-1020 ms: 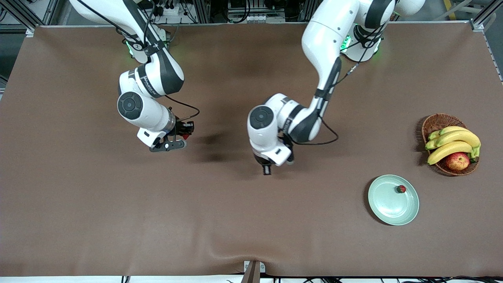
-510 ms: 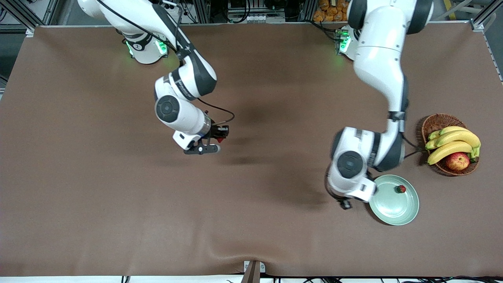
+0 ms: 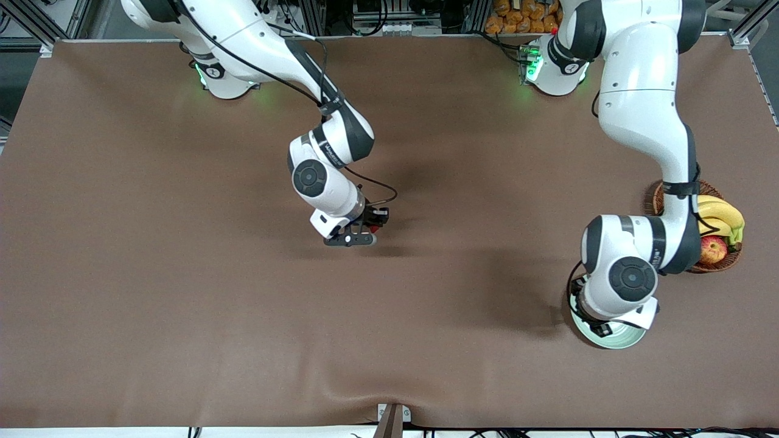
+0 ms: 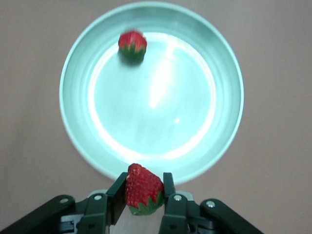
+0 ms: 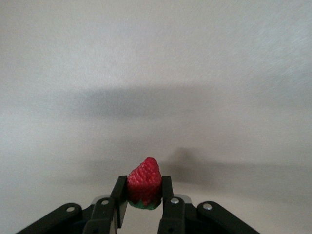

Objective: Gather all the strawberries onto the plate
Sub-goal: 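Place the strawberry on the plate with the left gripper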

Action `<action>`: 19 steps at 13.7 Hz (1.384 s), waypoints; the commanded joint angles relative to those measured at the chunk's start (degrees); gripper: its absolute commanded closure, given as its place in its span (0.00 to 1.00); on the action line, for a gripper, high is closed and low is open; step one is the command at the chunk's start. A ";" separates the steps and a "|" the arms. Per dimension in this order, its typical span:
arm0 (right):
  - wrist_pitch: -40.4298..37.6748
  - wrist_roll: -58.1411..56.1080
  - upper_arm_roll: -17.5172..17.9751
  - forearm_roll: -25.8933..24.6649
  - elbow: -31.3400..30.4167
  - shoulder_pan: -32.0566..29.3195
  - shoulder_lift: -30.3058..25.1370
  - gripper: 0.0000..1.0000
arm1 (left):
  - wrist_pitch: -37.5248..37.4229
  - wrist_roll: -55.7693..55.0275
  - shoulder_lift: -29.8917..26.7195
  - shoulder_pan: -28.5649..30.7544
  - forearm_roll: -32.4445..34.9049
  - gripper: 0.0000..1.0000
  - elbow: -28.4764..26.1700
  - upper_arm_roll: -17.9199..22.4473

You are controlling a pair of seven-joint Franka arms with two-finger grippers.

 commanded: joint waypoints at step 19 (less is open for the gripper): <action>-28.00 -0.93 -5.27 -5.59 2.70 -9.95 -16.64 0.00 | -5.46 -1.21 -3.59 -9.99 0.40 0.00 -4.26 -0.61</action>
